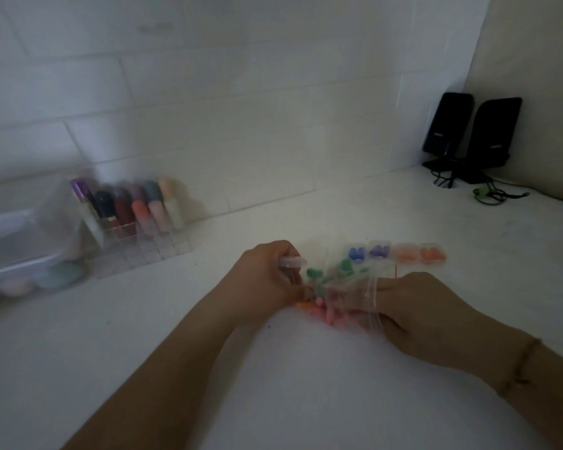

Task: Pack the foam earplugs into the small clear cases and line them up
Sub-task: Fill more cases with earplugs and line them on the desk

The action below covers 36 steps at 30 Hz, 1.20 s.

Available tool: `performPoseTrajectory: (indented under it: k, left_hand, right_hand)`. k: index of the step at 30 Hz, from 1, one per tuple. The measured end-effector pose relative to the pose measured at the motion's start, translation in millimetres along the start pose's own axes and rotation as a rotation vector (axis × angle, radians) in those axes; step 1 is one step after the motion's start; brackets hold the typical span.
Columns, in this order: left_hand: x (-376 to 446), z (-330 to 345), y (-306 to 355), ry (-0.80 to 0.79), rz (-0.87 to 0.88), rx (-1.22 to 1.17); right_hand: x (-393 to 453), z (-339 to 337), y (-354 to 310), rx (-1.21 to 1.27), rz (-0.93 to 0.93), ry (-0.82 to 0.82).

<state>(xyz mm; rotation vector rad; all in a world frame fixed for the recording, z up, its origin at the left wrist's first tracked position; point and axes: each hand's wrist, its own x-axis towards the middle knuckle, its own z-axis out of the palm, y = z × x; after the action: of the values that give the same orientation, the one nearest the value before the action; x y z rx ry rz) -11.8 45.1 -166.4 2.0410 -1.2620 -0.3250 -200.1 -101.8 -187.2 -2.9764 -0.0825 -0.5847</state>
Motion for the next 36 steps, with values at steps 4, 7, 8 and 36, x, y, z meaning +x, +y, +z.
performPoseTrajectory:
  k: [4, 7, 8, 36]
  left_hand:
    - [-1.3, 0.1, 3.0, -0.038, -0.113, -0.399]
    - [-0.7, -0.1, 2.7, -0.076, -0.148, -0.523]
    - [-0.6, 0.4, 2.4, -0.093, -0.155, -0.573]
    - [3.1, 11.5, 0.7, -0.305, -0.186, -1.046]
  right_hand:
    - [-1.0, 9.8, 4.1, 0.010, 0.015, 0.026]
    - [-1.3, 14.2, 5.2, 0.001, 0.037, 0.040]
    - [-0.4, 13.9, 4.3, 0.005, 0.043, 0.064]
    - [7.1, 7.9, -15.0, 0.118, 0.231, 0.204]
